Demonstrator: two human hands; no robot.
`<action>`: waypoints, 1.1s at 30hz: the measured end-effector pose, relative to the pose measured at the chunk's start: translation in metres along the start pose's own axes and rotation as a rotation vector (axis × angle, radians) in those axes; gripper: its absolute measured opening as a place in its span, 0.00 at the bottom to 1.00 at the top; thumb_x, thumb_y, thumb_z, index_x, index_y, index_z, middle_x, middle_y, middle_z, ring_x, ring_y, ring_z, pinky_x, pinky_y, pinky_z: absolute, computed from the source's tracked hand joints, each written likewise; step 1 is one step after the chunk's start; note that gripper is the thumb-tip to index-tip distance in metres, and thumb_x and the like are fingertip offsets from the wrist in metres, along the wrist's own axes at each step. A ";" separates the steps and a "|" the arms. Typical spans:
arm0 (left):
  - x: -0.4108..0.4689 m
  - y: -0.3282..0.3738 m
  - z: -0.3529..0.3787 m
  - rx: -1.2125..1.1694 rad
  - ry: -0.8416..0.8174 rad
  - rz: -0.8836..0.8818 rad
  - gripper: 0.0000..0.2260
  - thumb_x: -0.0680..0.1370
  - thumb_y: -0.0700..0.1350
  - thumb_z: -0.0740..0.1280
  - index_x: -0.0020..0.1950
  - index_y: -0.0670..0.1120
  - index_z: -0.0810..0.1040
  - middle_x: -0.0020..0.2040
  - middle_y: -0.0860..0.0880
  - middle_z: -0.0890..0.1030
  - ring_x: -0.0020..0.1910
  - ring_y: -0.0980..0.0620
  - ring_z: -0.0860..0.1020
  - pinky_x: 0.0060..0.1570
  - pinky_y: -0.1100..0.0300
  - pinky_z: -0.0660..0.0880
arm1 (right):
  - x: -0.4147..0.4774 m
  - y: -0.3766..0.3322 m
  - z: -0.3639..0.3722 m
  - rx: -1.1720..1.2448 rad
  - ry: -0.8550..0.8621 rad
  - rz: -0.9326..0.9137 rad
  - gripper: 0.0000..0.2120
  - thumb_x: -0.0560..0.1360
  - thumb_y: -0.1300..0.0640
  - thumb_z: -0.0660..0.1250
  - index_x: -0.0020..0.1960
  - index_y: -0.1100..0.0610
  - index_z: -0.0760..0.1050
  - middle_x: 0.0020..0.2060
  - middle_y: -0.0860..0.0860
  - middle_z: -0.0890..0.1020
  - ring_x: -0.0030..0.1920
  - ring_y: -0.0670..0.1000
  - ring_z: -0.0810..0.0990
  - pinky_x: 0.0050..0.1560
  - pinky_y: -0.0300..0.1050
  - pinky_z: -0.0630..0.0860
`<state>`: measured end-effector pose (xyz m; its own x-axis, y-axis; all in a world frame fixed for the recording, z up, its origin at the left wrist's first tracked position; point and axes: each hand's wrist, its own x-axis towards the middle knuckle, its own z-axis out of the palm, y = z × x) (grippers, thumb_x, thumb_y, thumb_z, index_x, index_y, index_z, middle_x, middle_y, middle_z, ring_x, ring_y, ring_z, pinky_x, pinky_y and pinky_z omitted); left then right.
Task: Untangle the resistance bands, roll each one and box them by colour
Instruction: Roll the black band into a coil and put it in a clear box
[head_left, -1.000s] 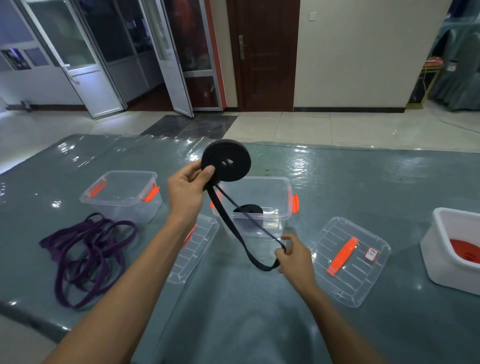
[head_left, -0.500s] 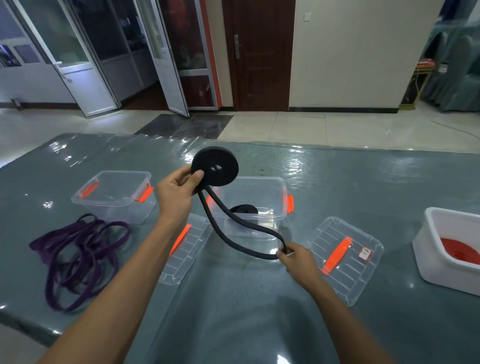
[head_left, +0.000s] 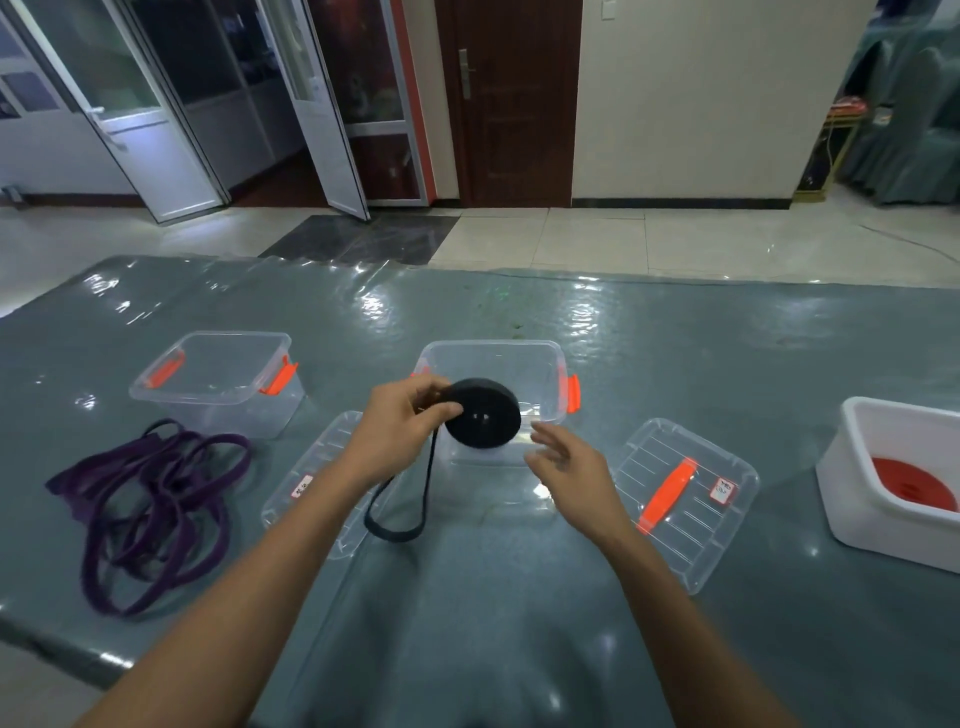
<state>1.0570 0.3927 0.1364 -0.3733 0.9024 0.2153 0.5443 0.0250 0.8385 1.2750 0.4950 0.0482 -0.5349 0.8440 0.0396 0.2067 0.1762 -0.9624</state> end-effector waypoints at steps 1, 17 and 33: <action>-0.002 -0.002 0.001 0.057 -0.048 -0.004 0.08 0.77 0.40 0.73 0.50 0.54 0.84 0.44 0.54 0.86 0.47 0.53 0.85 0.52 0.58 0.79 | 0.001 -0.013 0.000 0.008 0.002 -0.057 0.19 0.78 0.55 0.71 0.68 0.47 0.76 0.59 0.39 0.81 0.56 0.37 0.81 0.57 0.36 0.78; -0.031 0.005 0.033 -0.199 0.060 -0.053 0.08 0.77 0.36 0.73 0.55 0.43 0.86 0.48 0.49 0.88 0.49 0.51 0.86 0.52 0.61 0.80 | -0.011 -0.052 -0.001 0.282 -0.047 -0.038 0.19 0.75 0.68 0.69 0.58 0.48 0.82 0.49 0.46 0.86 0.52 0.49 0.85 0.47 0.51 0.85; -0.026 0.008 0.029 -0.218 0.009 -0.047 0.11 0.77 0.35 0.72 0.54 0.50 0.85 0.48 0.50 0.88 0.50 0.50 0.86 0.55 0.57 0.81 | -0.016 -0.059 -0.006 -0.216 -0.057 -0.439 0.27 0.74 0.67 0.69 0.69 0.46 0.73 0.61 0.44 0.78 0.62 0.40 0.75 0.64 0.32 0.68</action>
<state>1.0926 0.3817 0.1232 -0.4019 0.8984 0.1773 0.3512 -0.0276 0.9359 1.2767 0.4746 0.1058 -0.6523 0.6385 0.4084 0.1133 0.6149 -0.7805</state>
